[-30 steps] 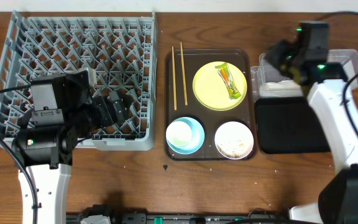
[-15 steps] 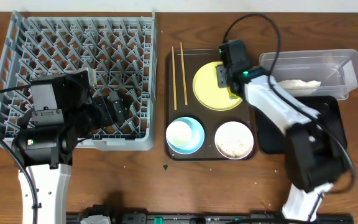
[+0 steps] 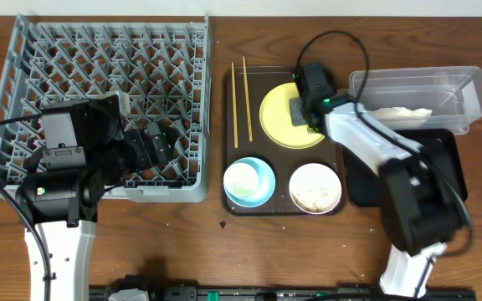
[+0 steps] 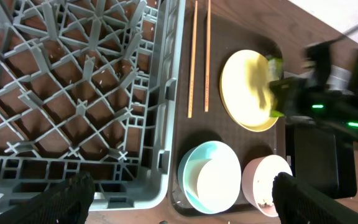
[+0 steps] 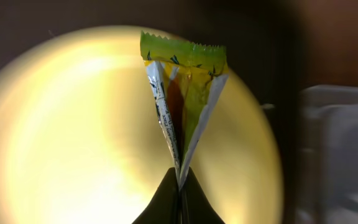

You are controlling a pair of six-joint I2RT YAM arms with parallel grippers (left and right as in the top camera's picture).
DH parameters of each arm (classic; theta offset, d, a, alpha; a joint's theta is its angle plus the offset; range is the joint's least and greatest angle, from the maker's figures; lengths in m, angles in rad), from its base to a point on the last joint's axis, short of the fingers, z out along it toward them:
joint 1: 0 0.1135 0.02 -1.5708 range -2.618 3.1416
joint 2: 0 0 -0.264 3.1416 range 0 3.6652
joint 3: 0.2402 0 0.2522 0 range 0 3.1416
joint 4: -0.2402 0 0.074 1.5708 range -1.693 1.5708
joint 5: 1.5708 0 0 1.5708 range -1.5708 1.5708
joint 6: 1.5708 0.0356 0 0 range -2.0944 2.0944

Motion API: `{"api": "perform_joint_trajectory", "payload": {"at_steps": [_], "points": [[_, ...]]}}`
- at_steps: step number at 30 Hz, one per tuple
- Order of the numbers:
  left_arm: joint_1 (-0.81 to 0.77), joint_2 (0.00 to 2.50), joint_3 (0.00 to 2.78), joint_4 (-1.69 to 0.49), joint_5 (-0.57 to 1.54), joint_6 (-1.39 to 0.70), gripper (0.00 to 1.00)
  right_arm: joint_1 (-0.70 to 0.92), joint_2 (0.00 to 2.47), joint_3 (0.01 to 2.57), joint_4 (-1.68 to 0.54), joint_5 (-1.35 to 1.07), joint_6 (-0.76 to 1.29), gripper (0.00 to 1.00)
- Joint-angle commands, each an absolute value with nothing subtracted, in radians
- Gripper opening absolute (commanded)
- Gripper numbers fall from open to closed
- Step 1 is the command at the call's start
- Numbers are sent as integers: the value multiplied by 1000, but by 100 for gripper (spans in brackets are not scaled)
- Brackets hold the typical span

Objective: Sort waste into correct bins and load items into the dishwasher
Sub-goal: 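Drop the green wrapper into the clear plastic bin with the right gripper, then grasp the white paper cup from the blue bowl with the right gripper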

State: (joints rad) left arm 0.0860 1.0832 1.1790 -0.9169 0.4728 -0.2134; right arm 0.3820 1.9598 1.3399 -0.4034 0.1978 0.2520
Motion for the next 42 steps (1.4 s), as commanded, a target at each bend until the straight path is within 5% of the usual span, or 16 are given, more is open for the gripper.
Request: {"api": "perform_joint_trajectory", "payload": {"at_steps": [1,9,15,16,19,22,31,42], "points": [[88,1085,1197,-919,486,-216,92,321,1768,1349,-426,183,483,1],[88,1085,1197,-919,486,-216,92,83,1674,1345,-611,186,993,1],[88,1085,1197,-919,486,-216,92,-52,1749,1344,-648,181,1031,1],[88,1085,1197,-919,486,-216,92,-67,1754,1344,-643,164,1012,7],[88,1085,1197,-919,486,-216,92,-89,1739,1345,-582,27,802,47],[88,1085,1197,-919,486,-216,92,-84,1690,1346,-559,-112,652,66],[88,1085,1197,-919,486,-216,92,99,1542,1346,-641,-508,273,57],[88,1085,1197,-919,486,-216,92,535,1623,1344,-873,-408,126,47]]}}
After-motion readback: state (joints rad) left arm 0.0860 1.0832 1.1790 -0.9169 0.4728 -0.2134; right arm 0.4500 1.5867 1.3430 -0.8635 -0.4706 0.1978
